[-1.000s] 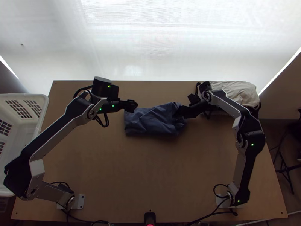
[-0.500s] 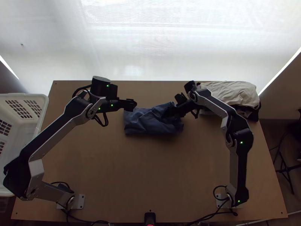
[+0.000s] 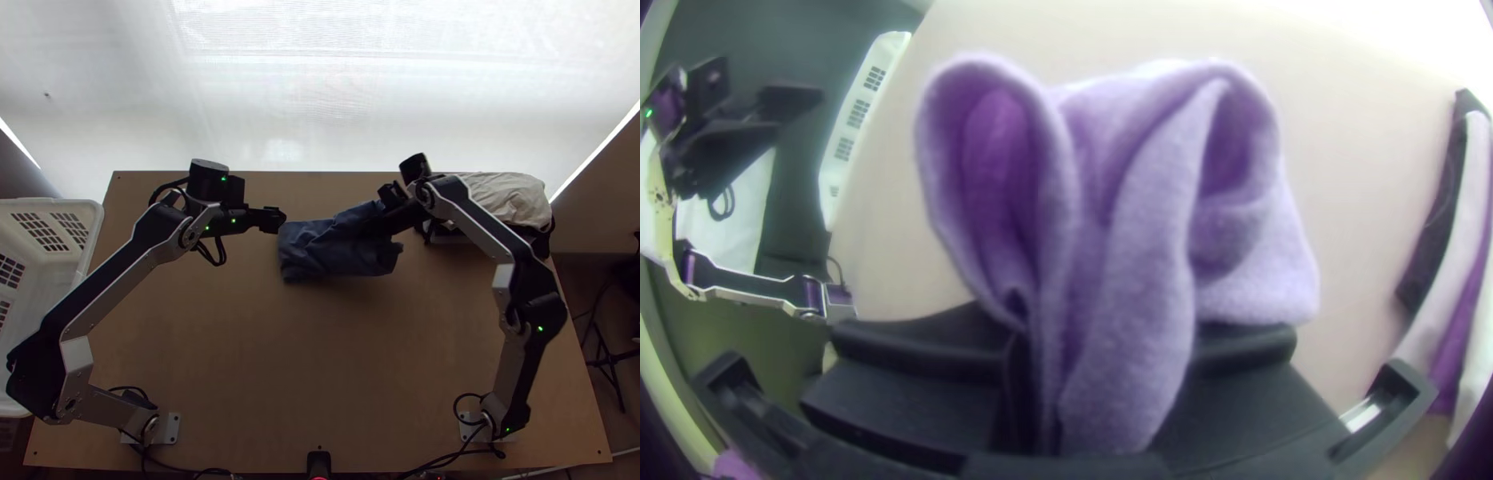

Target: Fold the t-shirt

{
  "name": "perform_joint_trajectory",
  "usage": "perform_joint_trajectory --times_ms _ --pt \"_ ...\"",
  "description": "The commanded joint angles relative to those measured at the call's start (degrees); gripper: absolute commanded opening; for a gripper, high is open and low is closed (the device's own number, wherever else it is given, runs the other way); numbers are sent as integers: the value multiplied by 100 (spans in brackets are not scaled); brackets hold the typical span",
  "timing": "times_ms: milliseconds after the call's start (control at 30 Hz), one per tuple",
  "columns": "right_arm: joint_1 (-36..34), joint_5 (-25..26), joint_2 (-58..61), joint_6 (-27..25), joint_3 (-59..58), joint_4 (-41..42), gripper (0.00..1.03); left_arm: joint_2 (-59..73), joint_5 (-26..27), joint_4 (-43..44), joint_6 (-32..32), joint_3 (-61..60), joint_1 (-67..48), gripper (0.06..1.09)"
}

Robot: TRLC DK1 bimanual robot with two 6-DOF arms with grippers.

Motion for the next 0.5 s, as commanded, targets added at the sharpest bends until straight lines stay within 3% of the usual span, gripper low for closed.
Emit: perform_joint_trajectory --times_ms 0,200,300,467 --pt "-219 136 -1159 -676 105 -583 3 34 10 33 26 -23 48 104" --pt "-729 -5 -1361 -1326 861 -1392 3 96 36 68 79 -23 39 104" --pt "-1010 -5 -1397 -1388 1204 -1576 3 122 45 68 123 -23 30 104" --pt "-1467 -101 -1537 -2065 1652 -2499 3 113 63 112 132 -23 30 104"
